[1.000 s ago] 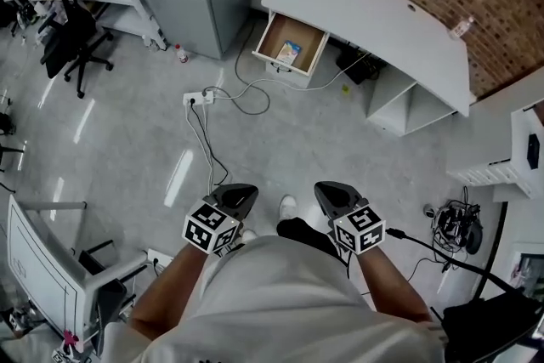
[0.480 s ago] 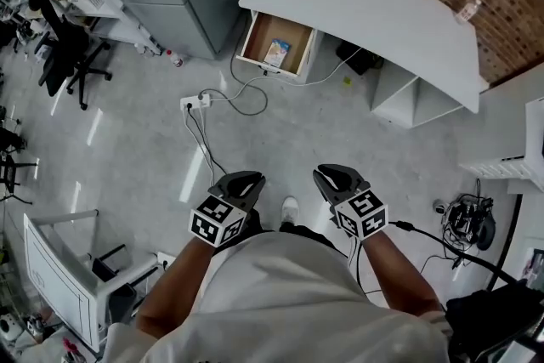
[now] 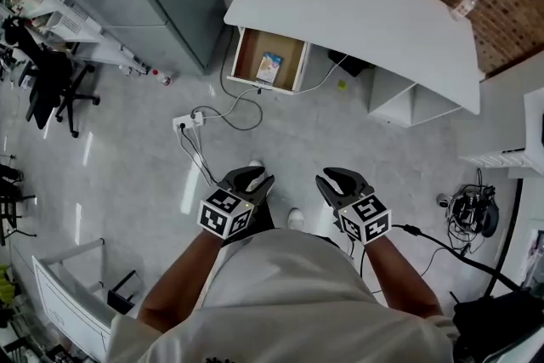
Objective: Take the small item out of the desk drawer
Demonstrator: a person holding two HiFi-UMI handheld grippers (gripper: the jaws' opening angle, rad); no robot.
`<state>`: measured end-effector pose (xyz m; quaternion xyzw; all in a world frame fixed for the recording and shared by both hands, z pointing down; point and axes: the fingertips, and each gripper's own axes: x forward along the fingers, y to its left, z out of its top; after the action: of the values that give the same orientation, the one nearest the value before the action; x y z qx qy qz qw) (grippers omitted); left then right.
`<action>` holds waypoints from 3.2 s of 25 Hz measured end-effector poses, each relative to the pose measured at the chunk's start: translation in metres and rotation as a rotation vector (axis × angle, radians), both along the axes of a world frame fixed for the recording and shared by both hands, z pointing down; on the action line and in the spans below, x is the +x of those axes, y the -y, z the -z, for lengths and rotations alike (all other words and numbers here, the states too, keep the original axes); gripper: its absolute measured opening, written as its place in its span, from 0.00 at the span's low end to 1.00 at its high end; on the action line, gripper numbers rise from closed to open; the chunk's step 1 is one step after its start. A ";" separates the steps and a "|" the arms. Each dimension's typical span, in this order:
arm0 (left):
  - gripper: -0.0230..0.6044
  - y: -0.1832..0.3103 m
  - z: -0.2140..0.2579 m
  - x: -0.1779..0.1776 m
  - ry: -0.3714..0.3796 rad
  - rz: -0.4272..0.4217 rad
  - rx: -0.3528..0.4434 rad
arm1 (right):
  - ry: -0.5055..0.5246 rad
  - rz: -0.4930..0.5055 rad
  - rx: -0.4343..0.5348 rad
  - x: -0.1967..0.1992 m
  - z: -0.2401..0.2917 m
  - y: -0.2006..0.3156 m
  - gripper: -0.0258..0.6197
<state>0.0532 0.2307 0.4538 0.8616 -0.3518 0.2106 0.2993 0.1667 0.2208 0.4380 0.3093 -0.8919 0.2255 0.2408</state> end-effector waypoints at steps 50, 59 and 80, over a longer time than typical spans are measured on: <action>0.66 0.560 -0.439 -0.053 0.587 0.047 -0.366 | 0.037 -0.099 -0.396 0.005 -0.200 0.386 0.21; 0.67 0.578 -0.477 -0.060 0.585 0.087 -0.402 | 0.028 -0.095 -0.453 0.005 -0.226 0.382 0.21; 0.67 0.578 -0.518 -0.067 0.582 0.163 -0.458 | 0.008 -0.084 -0.468 0.008 -0.245 0.386 0.20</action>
<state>-0.0134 -0.3469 0.9721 0.6455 -0.4334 0.4953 0.3874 0.1751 -0.1649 0.6826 0.2812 -0.8026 0.4371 0.2929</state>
